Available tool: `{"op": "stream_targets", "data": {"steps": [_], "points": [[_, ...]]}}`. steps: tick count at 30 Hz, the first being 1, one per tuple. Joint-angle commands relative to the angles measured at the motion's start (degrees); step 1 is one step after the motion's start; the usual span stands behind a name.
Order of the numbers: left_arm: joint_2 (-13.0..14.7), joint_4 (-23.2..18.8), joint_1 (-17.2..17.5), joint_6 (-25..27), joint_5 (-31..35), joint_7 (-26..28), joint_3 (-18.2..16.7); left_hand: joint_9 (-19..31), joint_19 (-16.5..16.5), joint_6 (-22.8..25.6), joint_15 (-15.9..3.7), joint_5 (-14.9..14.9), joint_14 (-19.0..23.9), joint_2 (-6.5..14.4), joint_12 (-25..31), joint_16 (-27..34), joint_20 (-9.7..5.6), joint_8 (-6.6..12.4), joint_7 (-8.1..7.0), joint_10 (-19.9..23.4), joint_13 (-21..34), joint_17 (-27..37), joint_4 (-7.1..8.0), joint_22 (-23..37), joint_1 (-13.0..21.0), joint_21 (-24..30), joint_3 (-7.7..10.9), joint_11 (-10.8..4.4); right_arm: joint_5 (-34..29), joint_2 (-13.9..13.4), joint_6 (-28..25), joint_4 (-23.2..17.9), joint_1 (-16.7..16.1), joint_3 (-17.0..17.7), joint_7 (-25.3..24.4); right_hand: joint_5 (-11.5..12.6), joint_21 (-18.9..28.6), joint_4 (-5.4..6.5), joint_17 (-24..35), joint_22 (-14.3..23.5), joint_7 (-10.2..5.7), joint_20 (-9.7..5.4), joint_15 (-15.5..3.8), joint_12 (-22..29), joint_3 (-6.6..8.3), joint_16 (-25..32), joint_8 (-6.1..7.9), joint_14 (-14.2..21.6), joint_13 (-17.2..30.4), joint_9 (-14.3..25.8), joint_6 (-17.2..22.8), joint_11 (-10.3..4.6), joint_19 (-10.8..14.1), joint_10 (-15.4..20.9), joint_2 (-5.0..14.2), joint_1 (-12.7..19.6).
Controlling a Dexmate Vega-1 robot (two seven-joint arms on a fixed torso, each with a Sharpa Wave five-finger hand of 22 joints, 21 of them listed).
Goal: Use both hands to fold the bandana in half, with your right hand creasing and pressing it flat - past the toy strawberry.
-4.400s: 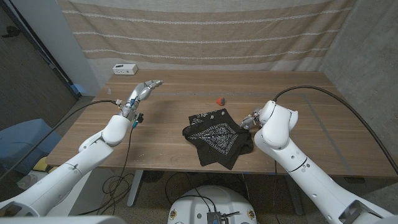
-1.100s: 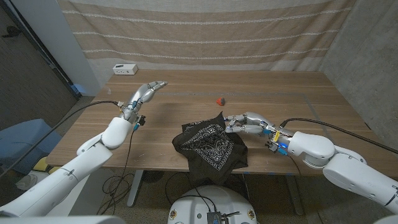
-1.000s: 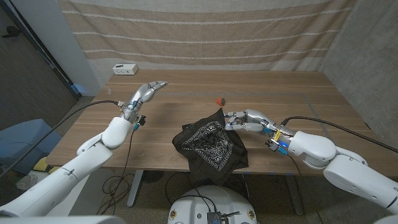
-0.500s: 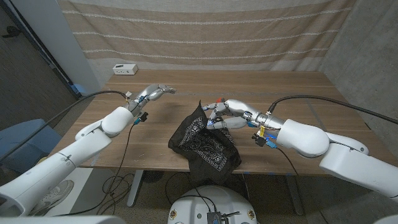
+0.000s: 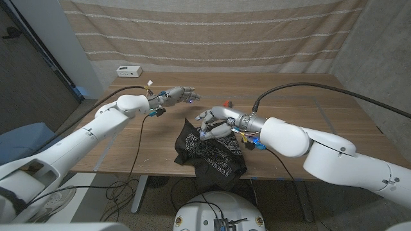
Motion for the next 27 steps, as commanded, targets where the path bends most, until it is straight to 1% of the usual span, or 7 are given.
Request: {"op": "stream_targets", "data": {"steps": [1,4,7,11,16,20,27], "points": [[-1.65,2.76,-2.47,-1.90,-6.51,-19.28,1.13,0.08,-5.87,-0.31,0.27,-0.10,0.03,2.97,0.31,0.16,1.00,0.17,-0.08,-0.10,0.14,0.04,-0.48,0.25,0.27,0.43,0.26,0.25,-72.41,14.19,-37.99,11.82,4.94,-16.62,59.54,1.20,-0.66,3.57,0.51,0.29,1.36,1.10,1.67,-0.22,-4.93,-0.74,-2.47,-2.29,0.12,0.95,-10.56,2.50,-2.43,-6.16,-4.26,-10.82],[-1.20,2.46,-2.03,-2.52,-6.90,-18.44,0.62,0.07,-5.42,-0.27,0.37,-0.10,0.15,2.80,0.50,0.25,1.13,0.28,-0.10,-0.07,0.16,0.00,-0.64,0.23,0.33,0.60,0.28,0.27,-83.60,18.08,-33.47,15.15,0.61,-10.52,70.84,3.05,-1.60,6.15,0.98,0.42,1.26,-0.86,0.05,-0.11,-13.12,-1.28,-5.53,-5.99,0.28,3.17,-25.02,0.69,-7.81,-12.41,-8.52,-19.48],[-0.83,2.08,-1.40,-3.26,-7.43,-17.49,-0.03,0.06,-5.21,-0.10,0.35,-0.10,0.31,2.65,0.69,0.34,1.23,0.40,-0.29,0.16,0.17,-0.02,-0.72,0.21,0.33,0.68,0.27,0.37,-84.38,21.73,-27.68,15.26,-5.94,-1.69,71.23,3.60,-1.85,6.42,1.11,0.44,2.45,0.07,1.02,-0.12,-16.06,-1.38,-6.55,-7.15,0.37,3.66,-28.56,1.70,-9.79,-14.74,-9.06,-21.46],[-0.30,1.20,-0.14,-4.38,-8.50,-16.06,-1.19,0.05,-4.98,-0.32,0.28,-0.11,0.35,2.50,0.79,0.38,1.27,0.36,-0.30,0.19,0.18,-0.03,-0.79,0.20,0.33,0.76,0.23,0.31,-70.44,24.28,-22.71,10.42,-16.10,9.81,54.79,4.90,-1.17,11.02,1.50,0.52,5.88,4.02,3.50,0.99,-21.53,-0.57,-6.44,-6.78,0.59,4.14,-28.68,4.39,-10.07,-13.86,-6.70,-30.90],[-0.08,0.36,1.45,-6.27,-9.16,-13.88,-2.38,0.04,-3.89,-0.91,-0.04,-0.12,0.56,2.00,0.76,0.50,1.26,0.29,-0.51,-0.50,0.20,-0.07,-1.04,0.15,0.31,1.16,0.09,0.45,-52.69,25.10,-13.84,7.80,-25.18,18.28,31.44,6.14,-1.08,15.11,1.89,0.41,7.05,4.63,4.12,1.52,-20.80,-0.15,-8.33,-7.04,0.60,2.90,-30.07,5.34,-11.15,-13.29,1.78,-35.60],[0.31,-0.88,3.50,-7.89,-10.05,-11.42,-3.82,0.02,-2.65,-1.43,-0.07,-0.10,0.88,1.74,0.58,0.60,1.30,0.27,-0.73,-1.67,0.22,-0.13,-1.34,0.11,0.40,1.61,0.11,0.84,-43.49,24.55,-7.77,7.33,-29.81,22.12,17.40,5.81,-0.22,13.95,1.40,0.22,6.34,3.59,3.29,2.16,-17.97,0.26,-9.55,-5.59,0.33,1.61,-30.14,4.98,-9.10,-11.67,7.21,-32.98],[0.70,-3.01,8.35,-11.77,-12.06,-5.61,-7.35,-0.01,-1.36,-2.27,-0.06,-0.22,1.10,0.91,0.28,0.61,1.39,0.28,-1.31,-4.16,0.24,-0.27,-2.50,-0.06,0.95,1.98,0.07,1.10,-29.36,22.72,1.54,8.84,-34.15,27.29,1.23,4.12,0.64,10.53,0.10,0.07,6.44,2.73,2.38,3.56,-15.36,0.87,-9.41,-2.13,-0.07,-0.24,-25.51,4.85,-6.10,-6.95,9.25,-28.62]]}}
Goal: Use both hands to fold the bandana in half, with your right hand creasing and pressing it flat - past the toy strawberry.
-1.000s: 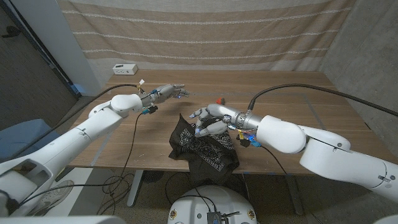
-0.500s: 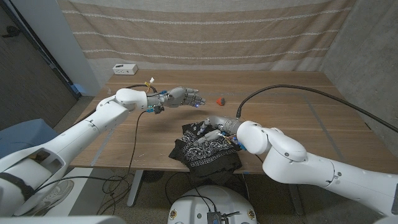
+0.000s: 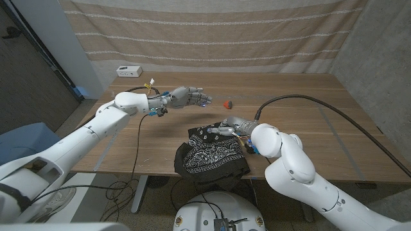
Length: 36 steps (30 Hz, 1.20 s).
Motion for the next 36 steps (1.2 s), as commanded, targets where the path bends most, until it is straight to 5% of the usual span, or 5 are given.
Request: {"op": "stream_targets", "data": {"steps": [1,12,21,26,36], "points": [[0.79,-3.23,6.80,-5.48,-3.16,7.78,-4.95,-0.03,-1.49,-0.97,-0.08,-0.24,0.64,0.81,0.01,0.25,0.58,0.25,-0.49,-1.36,0.20,-0.03,-1.21,0.01,1.05,0.69,0.12,0.09,13.66,-0.20,14.37,0.73,-13.49,14.69,-27.75,-0.72,0.79,-1.49,-0.45,-0.05,0.08,-0.48,-0.19,0.79,1.29,0.59,-0.04,1.69,-0.09,-0.72,2.08,-0.21,1.63,2.07,0.51,2.36],[2.05,-6.80,14.99,-8.58,-5.47,16.67,-9.82,-0.11,0.10,-4.57,0.60,-0.34,-0.37,-0.09,-0.26,-0.01,0.61,-0.09,-3.29,-6.99,0.11,-0.09,-4.05,-0.53,2.52,0.77,0.24,-1.00,30.37,-1.72,28.65,7.72,-14.51,18.72,-43.76,-2.13,1.24,-3.35,-1.02,-0.07,0.09,-1.94,-0.84,1.01,3.18,1.27,-0.77,4.55,-0.31,-1.88,3.04,0.24,3.41,3.75,1.64,4.63],[3.21,-9.20,21.95,-10.77,-6.91,22.78,-13.79,-0.16,1.23,-5.70,-0.42,-0.37,-0.17,-0.43,-0.09,0.09,0.55,-0.09,-4.23,-8.09,0.01,-0.10,-4.90,-0.65,2.86,1.02,0.14,-1.52,39.04,-0.82,45.00,17.28,-12.72,18.48,-54.25,-3.79,1.64,-3.06,-1.00,-0.11,-0.76,-4.13,-0.85,1.00,4.28,1.85,-2.11,6.59,-0.58,-2.98,2.28,0.24,5.06,5.02,2.78,4.07],[3.44,-9.83,25.12,-12.55,-7.64,24.56,-15.66,-0.22,2.23,-6.47,-1.11,-0.34,-0.93,-0.69,0.00,-0.17,0.26,-0.11,-5.07,-8.76,-0.09,-0.14,-5.39,-0.76,2.96,1.26,0.02,-1.75,42.07,-1.30,48.72,19.84,-11.11,17.59,-55.44,-4.23,1.61,-3.13,-1.11,-0.13,-1.03,-4.46,-0.86,0.69,4.60,1.46,-2.59,5.96,-0.68,-3.30,1.80,-0.20,5.19,4.67,2.80,4.08],[2.28,-7.82,28.37,-16.50,-10.11,24.03,-18.12,-0.34,2.51,-7.30,-1.90,-0.26,-2.24,-0.78,0.22,-0.51,-3.99,0.05,-5.36,-9.74,-0.33,-0.31,-6.34,-1.03,3.27,1.10,-0.04,-1.24,54.69,-0.88,64.09,28.52,-8.90,18.73,-53.43,-4.99,1.28,-3.42,-1.41,-0.16,-1.12,-3.82,-0.71,0.46,4.97,1.02,-3.31,5.68,-0.84,-3.87,1.25,0.00,4.72,4.82,2.34,4.05]]}}
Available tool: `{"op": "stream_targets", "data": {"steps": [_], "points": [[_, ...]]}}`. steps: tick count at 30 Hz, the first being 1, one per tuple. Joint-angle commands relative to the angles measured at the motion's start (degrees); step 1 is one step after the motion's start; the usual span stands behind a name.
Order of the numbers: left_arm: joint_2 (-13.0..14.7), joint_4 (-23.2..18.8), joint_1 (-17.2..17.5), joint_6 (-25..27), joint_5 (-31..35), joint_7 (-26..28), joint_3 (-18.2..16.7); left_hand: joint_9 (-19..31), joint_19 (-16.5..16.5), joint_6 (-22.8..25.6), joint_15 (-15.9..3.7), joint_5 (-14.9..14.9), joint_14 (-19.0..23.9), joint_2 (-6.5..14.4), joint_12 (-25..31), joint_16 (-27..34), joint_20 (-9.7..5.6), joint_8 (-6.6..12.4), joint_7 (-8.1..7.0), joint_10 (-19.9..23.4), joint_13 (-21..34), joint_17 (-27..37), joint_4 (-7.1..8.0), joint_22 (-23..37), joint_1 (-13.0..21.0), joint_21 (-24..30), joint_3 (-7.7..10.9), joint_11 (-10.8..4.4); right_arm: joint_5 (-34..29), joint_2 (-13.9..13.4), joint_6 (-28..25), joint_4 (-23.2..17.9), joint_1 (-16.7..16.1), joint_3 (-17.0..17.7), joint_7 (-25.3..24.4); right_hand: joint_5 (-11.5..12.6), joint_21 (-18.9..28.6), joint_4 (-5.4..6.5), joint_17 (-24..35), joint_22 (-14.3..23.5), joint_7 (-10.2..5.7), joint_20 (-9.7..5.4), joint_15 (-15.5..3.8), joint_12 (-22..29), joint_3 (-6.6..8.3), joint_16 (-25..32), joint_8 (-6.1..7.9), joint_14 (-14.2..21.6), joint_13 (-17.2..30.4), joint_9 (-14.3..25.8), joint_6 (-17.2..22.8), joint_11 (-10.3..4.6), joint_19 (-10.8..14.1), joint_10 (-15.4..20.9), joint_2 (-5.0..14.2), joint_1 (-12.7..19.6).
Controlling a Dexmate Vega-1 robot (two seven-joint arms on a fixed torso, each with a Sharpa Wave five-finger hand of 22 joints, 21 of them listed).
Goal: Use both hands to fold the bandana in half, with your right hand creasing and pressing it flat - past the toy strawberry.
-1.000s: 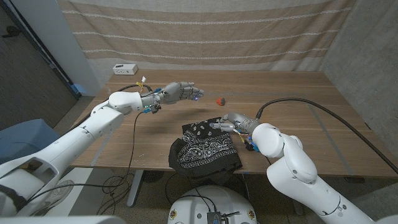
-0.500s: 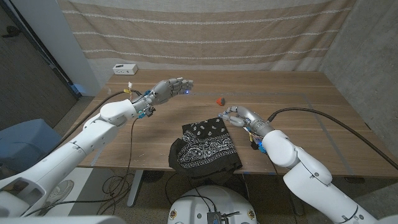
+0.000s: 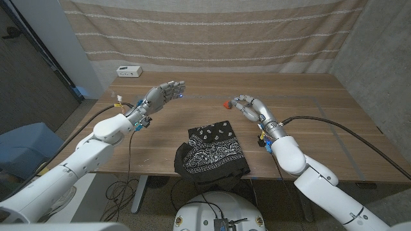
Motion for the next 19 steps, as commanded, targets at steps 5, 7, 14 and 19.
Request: {"op": "stream_targets", "data": {"steps": [5,7,14,19], "points": [[-1.18,2.50,4.76,-5.54,-3.32,-0.31,-3.80,-0.09,0.07,-0.59,-0.67,-0.04,-0.50,-0.11,0.28,-0.12,-0.53,0.11,-0.19,-0.38,0.04,-0.10,-0.70,0.04,0.82,0.03,-0.03,0.03,19.25,0.48,23.06,13.08,3.47,2.05,1.37,-0.59,-0.22,-0.73,-0.34,0.07,0.22,0.85,0.36,-0.06,0.71,-0.38,-0.50,0.05,-0.13,-0.35,0.48,0.20,-0.39,1.07,-0.32,0.48],[-1.29,2.95,4.71,-5.81,-3.58,-0.86,-3.90,-0.10,0.07,-0.60,-0.68,-0.04,-0.53,-0.10,0.33,-0.12,-0.44,0.13,-0.19,-0.33,0.03,-0.12,-0.76,0.03,0.85,0.01,-0.03,-0.07,20.77,0.77,25.11,14.34,3.86,2.54,1.74,-0.64,-0.25,-0.88,-0.40,0.06,0.33,0.84,0.37,-0.05,0.78,-0.41,-0.50,0.11,-0.15,-0.42,0.62,0.31,-0.40,1.20,-0.41,0.59],[-0.37,5.03,3.57,-4.83,-3.81,-3.20,-3.71,-0.13,0.20,-0.90,-1.09,-0.02,-0.76,-0.06,0.37,-0.15,0.77,0.11,-0.26,-0.61,-0.05,-0.18,-1.06,-0.03,0.92,-0.04,-0.06,-0.36,21.56,1.50,25.00,14.51,4.46,3.82,-0.65,-1.12,-0.42,-1.61,-0.80,0.02,0.73,1.45,0.32,0.34,1.22,-0.34,-0.20,1.34,-0.29,-1.11,2.88,0.64,-0.31,3.17,-0.97,0.72],[-0.91,8.06,1.91,-2.84,-5.71,-5.50,-3.10,-0.14,0.12,-1.63,-1.10,0.00,-1.16,0.05,0.18,-0.24,1.15,-0.07,-0.28,-1.40,-0.09,-0.21,-1.20,-0.06,0.95,-0.14,-0.05,-0.43,21.05,4.49,30.96,16.92,6.66,1.49,-0.12,-1.21,-0.44,-1.96,-0.94,0.02,1.00,1.74,0.37,0.36,1.59,-0.42,-0.26,1.48,-0.33,-1.35,3.26,0.86,-0.17,3.61,-0.88,0.98]]}}
